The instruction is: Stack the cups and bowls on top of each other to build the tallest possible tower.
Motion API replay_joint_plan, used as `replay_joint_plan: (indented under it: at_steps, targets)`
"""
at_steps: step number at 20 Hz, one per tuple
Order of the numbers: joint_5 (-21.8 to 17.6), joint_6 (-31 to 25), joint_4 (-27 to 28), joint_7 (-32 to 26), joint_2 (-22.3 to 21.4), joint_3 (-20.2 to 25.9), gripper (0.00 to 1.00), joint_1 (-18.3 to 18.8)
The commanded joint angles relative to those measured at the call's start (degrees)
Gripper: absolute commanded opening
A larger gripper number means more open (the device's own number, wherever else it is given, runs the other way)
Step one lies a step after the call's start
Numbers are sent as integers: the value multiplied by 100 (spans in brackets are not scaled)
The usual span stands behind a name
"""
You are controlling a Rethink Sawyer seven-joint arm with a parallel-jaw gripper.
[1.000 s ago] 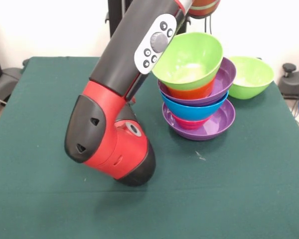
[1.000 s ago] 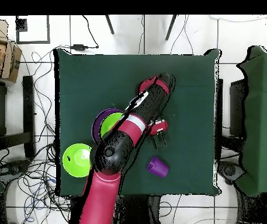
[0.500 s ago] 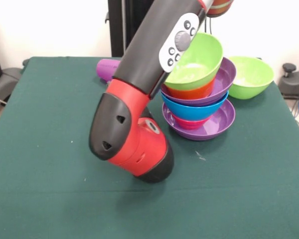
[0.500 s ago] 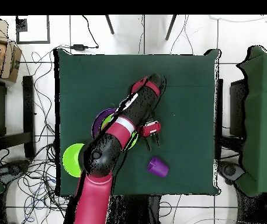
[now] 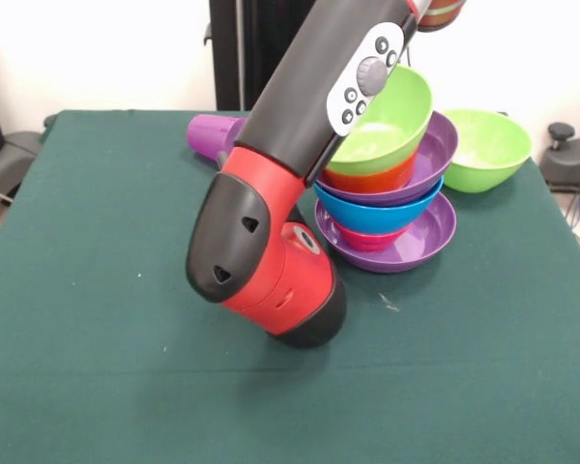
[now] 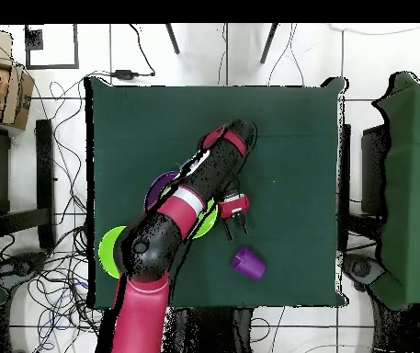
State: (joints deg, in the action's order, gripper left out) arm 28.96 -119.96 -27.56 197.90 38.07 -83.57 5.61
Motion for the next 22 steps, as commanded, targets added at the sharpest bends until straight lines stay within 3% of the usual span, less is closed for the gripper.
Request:
replay_joint_plan:
  at_steps: [1, 14, 22]
  targets:
    - [40, -14, -137, 505, -2, 573, 100, -30]
    - [143, -35, -80, 597, 61, 580, 100, -23]
    - [-43, 159, -247, 434, 54, 644, 100, -63]
